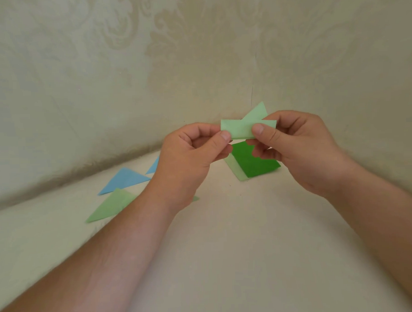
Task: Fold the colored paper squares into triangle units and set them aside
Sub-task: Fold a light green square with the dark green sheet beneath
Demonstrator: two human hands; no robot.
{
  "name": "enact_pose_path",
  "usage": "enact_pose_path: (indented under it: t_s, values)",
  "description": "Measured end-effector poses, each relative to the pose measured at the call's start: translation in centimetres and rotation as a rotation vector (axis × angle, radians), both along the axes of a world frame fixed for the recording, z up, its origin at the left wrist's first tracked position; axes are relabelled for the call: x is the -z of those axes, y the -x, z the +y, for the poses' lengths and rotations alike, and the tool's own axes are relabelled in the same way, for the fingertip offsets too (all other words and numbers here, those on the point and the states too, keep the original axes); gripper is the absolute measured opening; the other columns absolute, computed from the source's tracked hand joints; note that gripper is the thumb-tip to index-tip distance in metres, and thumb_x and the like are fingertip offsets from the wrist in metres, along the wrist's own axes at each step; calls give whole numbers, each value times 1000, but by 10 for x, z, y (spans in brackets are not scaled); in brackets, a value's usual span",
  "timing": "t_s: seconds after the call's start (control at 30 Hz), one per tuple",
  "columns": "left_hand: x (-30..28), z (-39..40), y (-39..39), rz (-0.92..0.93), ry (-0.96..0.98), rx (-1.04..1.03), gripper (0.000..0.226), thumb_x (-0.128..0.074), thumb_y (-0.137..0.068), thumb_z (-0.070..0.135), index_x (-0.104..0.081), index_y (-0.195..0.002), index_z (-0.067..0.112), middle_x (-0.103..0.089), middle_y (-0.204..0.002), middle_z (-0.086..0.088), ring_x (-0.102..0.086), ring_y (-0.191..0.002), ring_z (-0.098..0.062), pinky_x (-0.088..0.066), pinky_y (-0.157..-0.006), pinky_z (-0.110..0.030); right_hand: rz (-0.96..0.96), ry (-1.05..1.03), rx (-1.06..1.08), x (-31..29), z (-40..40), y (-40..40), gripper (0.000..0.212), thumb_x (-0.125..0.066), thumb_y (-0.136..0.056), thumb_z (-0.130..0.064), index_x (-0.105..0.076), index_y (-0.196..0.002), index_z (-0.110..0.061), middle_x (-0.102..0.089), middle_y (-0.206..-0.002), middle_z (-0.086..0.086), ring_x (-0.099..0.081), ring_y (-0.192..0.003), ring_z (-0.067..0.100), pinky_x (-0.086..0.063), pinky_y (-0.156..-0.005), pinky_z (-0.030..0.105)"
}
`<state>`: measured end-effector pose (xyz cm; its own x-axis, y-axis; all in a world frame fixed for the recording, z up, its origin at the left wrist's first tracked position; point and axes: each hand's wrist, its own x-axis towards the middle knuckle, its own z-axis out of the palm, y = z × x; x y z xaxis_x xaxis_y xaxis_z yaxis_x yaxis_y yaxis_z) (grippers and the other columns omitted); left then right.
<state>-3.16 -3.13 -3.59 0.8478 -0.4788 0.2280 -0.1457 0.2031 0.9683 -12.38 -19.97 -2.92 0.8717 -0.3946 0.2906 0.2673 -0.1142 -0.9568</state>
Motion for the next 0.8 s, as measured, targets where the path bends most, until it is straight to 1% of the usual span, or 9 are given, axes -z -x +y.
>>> enact_pose_path:
  t_s: [0.1, 0.33, 0.47, 0.53, 0.6, 0.67, 0.7, 0.77, 0.8]
  values:
    - [-1, -2, 1, 58, 8, -22, 8, -71, -93, 3, -71, -86, 9, -74, -71, -5, -69, -66, -15, -62, -80, -32, 24, 3, 42, 0, 1, -1, 15, -70, -94, -13, -71, -79, -13, -75, -75, 4, -63, -66, 19, -51, -78, 47]
    - [0, -4, 2, 114, -1, -33, 12, -72, -92, 3, -70, -83, 10, -71, -67, -2, -66, -62, -12, -61, -75, -29, 37, -27, 91, 1, 1, -4, 23, -74, -90, -6, -58, -74, -6, -73, -70, 8, -64, -60, 17, -51, -66, 33]
    - [0, -5, 2, 130, -8, -31, 3, -73, -91, 4, -71, -93, 5, -73, -72, -5, -64, -61, -10, -62, -74, -28, 50, -56, 104, 1, 2, -5, 32, -74, -89, -1, -53, -67, -11, -71, -67, 9, -64, -62, 19, -51, -70, 38]
    - [0, -5, 3, 141, -17, -30, 8, -74, -91, 4, -71, -99, 5, -73, -74, -5, -64, -62, -10, -61, -74, -28, 58, -61, 112, 0, 3, -4, 33, -74, -88, -1, -52, -67, -12, -72, -67, 10, -63, -60, 18, -51, -68, 36]
    - [0, -6, 3, 148, -12, -40, 16, -74, -90, 2, -67, -102, 12, -71, -73, -6, -64, -64, -13, -61, -75, -30, 66, -70, 124, -1, 4, -4, 34, -75, -87, -2, -51, -67, -13, -72, -67, 10, -63, -59, 18, -51, -66, 34]
    - [1, -5, 1, 125, -14, -46, 23, -72, -90, 0, -62, -101, 17, -68, -71, -6, -63, -66, -16, -61, -78, -33, 82, -80, 133, -2, 4, -4, 33, -76, -87, -2, -51, -69, -14, -72, -67, 10, -63, -59, 18, -51, -66, 35]
    - [1, -4, 1, 87, -25, -44, 21, -70, -91, -1, -61, -99, 17, -66, -70, -6, -62, -67, -17, -61, -80, -35, 93, -89, 133, -1, 4, -5, 32, -76, -87, -2, -51, -71, -15, -72, -68, 9, -62, -59, 18, -50, -66, 35]
    - [2, -3, 2, -22, -62, -34, 16, -67, -93, -1, -67, -94, 14, -66, -72, -6, -62, -70, -18, -60, -87, -42, 119, -121, 125, -1, 4, -5, 28, -75, -87, -2, -54, -76, -16, -73, -69, 8, -61, -60, 18, -48, -66, 35]
    - [3, -3, 3, -72, -82, -31, 16, -67, -94, -1, -71, -93, 14, -68, -74, -5, -63, -72, -17, -59, -89, -41, 130, -136, 124, -2, 4, -5, 25, -74, -87, -1, -55, -79, -17, -72, -69, 8, -60, -60, 17, -47, -66, 34]
